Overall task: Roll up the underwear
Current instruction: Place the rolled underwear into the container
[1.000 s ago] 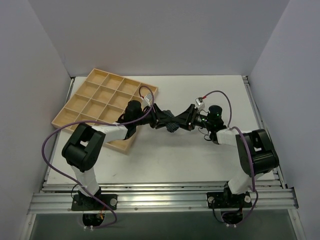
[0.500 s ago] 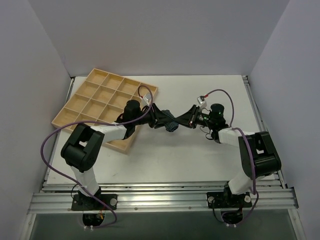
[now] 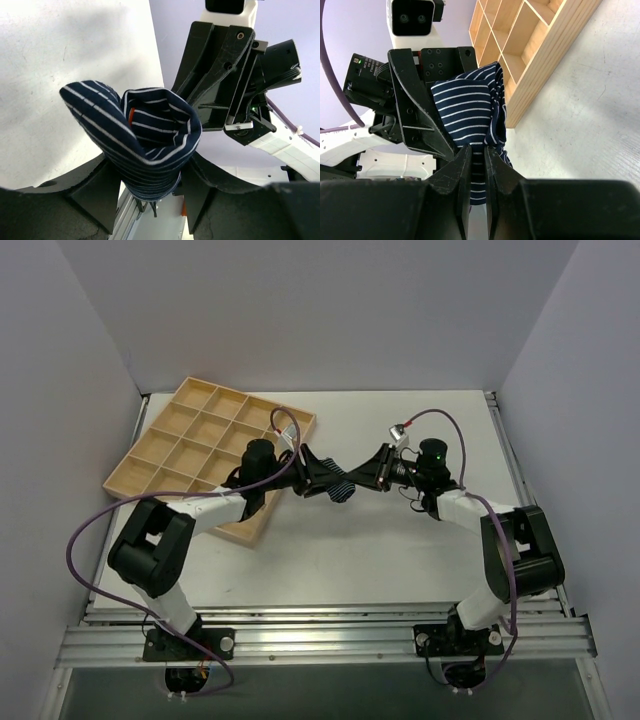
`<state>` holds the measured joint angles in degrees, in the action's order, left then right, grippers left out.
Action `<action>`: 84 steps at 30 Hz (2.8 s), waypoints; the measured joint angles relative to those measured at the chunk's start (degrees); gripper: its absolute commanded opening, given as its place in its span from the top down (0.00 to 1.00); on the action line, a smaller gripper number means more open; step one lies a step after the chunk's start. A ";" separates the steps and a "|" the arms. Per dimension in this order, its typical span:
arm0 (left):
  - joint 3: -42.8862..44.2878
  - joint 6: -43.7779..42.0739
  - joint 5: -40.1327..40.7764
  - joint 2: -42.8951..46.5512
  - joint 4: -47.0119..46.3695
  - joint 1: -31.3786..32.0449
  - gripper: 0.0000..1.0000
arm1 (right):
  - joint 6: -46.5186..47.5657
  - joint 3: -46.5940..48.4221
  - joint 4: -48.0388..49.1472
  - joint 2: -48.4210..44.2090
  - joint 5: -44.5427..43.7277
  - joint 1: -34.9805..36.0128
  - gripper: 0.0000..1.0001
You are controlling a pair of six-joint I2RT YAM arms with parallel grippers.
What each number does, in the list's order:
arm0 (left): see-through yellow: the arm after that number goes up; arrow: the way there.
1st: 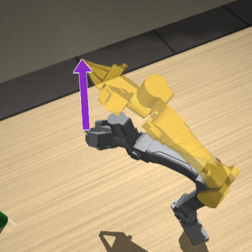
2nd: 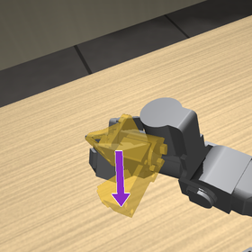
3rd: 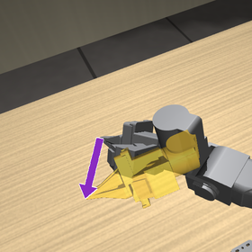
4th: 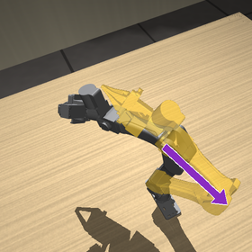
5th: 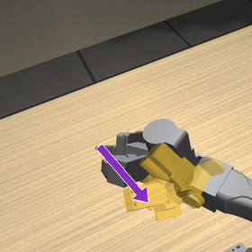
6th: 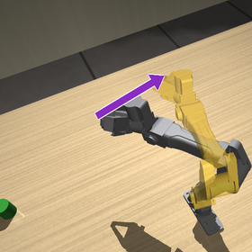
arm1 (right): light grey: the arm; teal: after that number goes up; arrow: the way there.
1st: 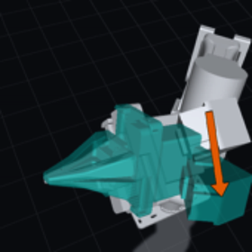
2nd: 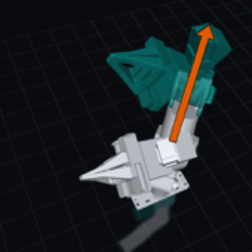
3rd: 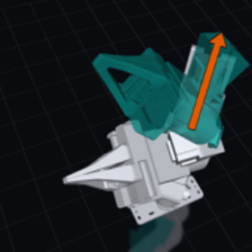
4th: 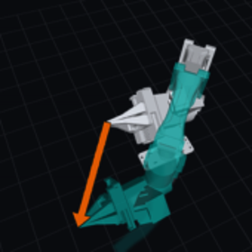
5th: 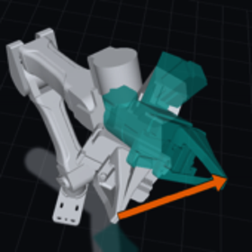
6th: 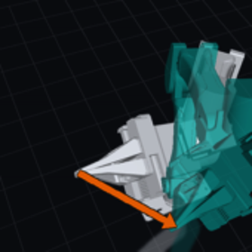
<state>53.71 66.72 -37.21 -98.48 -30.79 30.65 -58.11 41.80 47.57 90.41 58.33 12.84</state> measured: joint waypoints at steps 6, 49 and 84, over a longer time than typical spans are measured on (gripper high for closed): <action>0.00 -2.05 -0.39 2.40 4.44 0.04 0.37 | 1.14 2.82 -1.97 0.09 0.04 0.37 1.00; 5.75 -22.51 28.37 31.08 75.19 -25.90 0.33 | 3.39 39.52 5.99 36.52 -13.64 21.75 1.00; 0.07 -24.46 19.93 17.73 50.53 -26.62 0.59 | 21.70 47.56 -2.12 46.38 -17.40 22.56 1.00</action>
<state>53.78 42.26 -17.28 -80.75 19.75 4.03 -36.40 89.36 45.45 136.79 40.93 35.40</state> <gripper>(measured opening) 0.463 0.041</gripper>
